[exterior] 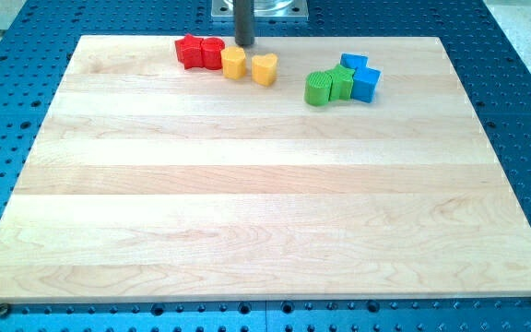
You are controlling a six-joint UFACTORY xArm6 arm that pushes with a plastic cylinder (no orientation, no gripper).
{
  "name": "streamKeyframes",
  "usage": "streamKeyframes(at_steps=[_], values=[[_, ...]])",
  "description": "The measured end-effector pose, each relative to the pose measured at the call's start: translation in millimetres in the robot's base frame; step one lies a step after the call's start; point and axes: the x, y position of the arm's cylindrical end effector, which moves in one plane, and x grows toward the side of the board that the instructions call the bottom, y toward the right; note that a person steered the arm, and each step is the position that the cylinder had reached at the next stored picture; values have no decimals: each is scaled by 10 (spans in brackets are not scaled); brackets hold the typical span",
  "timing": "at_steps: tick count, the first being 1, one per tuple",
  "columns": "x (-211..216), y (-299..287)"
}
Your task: Push the red blocks to the right
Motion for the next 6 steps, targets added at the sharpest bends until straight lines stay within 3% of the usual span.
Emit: streamKeyframes(at_steps=[1,2,4,5,6], values=[[69,-682],[69,-880],[198,-1042],[584,-999],[700,-852]])
